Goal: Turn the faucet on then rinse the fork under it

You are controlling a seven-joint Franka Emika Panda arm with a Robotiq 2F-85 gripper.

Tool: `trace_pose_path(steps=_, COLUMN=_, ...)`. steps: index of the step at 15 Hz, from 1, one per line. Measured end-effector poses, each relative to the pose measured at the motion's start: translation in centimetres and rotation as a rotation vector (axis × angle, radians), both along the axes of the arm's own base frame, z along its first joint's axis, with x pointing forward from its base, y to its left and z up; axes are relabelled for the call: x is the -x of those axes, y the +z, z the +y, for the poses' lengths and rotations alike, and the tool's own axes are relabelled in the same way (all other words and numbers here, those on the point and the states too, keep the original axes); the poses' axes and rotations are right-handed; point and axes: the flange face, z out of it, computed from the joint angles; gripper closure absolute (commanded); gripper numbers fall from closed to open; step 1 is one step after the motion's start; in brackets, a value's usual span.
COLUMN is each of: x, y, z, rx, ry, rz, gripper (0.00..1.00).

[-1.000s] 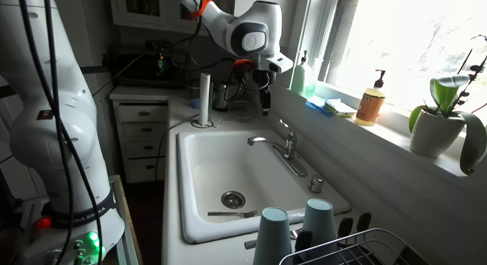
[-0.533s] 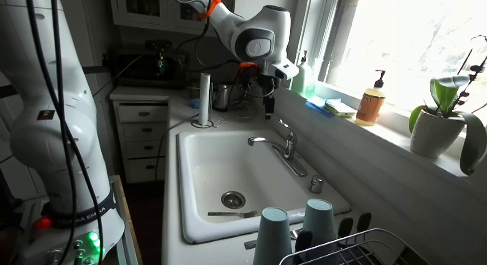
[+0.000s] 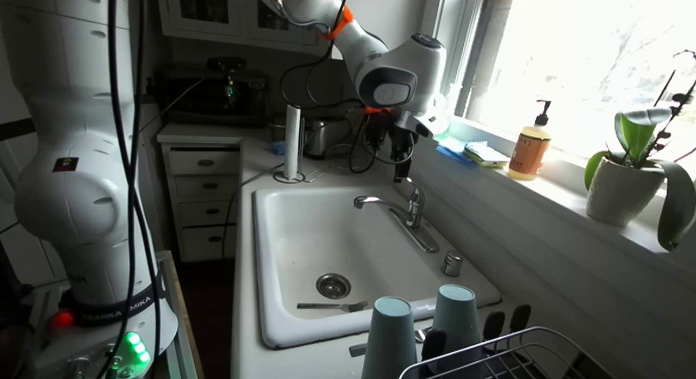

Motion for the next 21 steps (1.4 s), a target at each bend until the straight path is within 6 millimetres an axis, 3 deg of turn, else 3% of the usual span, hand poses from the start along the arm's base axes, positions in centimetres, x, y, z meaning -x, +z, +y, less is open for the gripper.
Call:
trace_pose_path(steps=10, x=-6.4, y=-2.9, z=0.8, rx=-0.125, ry=-0.053, rz=-0.007, gripper=0.00)
trace_pose_path(steps=15, x=-7.7, y=-4.2, z=0.4, rx=-0.171, ry=-0.086, rz=-0.002, gripper=0.00)
trace_pose_path(steps=21, x=-7.9, y=-4.4, z=-0.5, rx=-0.240, ry=-0.133, rz=0.004, gripper=0.00)
